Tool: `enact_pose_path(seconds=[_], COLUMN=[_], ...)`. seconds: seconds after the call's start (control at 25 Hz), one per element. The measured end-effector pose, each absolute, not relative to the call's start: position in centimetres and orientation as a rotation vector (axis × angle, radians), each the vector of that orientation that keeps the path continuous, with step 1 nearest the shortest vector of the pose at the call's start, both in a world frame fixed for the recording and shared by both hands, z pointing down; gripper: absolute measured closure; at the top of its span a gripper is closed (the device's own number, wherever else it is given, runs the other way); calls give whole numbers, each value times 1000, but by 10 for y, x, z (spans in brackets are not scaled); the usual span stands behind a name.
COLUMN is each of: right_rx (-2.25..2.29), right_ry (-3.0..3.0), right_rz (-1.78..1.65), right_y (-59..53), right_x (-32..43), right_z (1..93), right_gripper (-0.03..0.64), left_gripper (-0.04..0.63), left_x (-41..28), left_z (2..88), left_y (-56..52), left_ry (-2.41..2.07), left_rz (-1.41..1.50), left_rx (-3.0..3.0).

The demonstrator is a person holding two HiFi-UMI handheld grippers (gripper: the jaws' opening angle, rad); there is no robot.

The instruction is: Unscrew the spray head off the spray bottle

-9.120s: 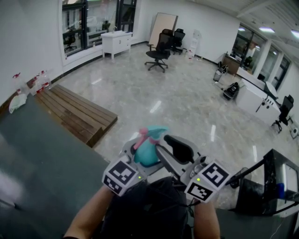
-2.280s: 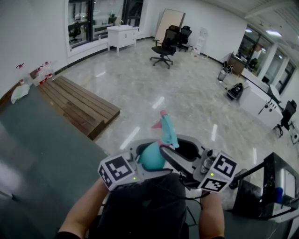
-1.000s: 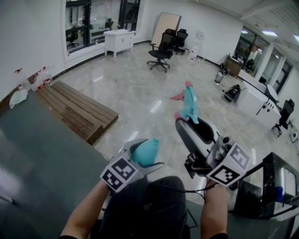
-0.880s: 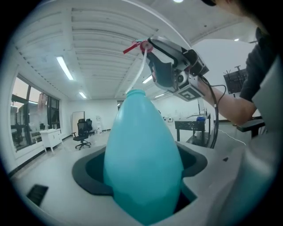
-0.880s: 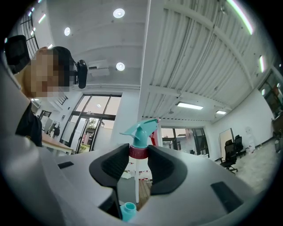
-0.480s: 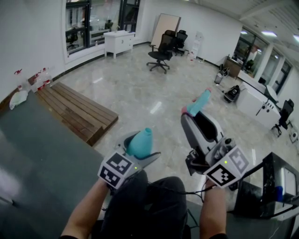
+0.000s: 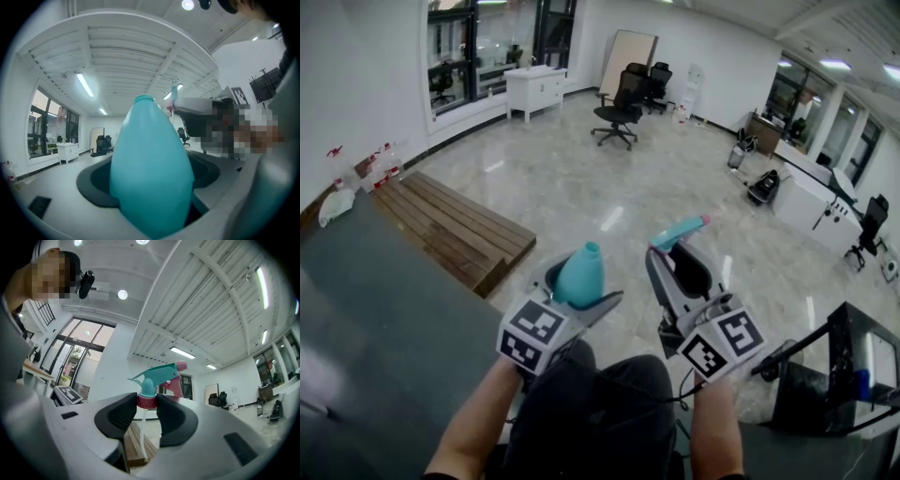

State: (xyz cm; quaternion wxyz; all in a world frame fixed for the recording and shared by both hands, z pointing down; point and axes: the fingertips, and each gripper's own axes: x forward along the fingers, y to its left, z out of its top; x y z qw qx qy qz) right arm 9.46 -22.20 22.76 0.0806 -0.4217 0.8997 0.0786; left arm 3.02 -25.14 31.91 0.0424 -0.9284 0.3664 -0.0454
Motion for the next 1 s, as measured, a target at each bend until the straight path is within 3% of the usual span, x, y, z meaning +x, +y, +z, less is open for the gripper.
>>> enact_pose_path(seconds=[1.0], right_rx=[-1475], right_ry=[2647], right_rz=[175], right_y=[-230], right_x=[115], right_z=[282], right_gripper=[479], left_gripper=[167], left_x=[44], left_z=[314], left_y=[-255], left_ry=[1127], left_rz=[-129], left_rx=[-2829])
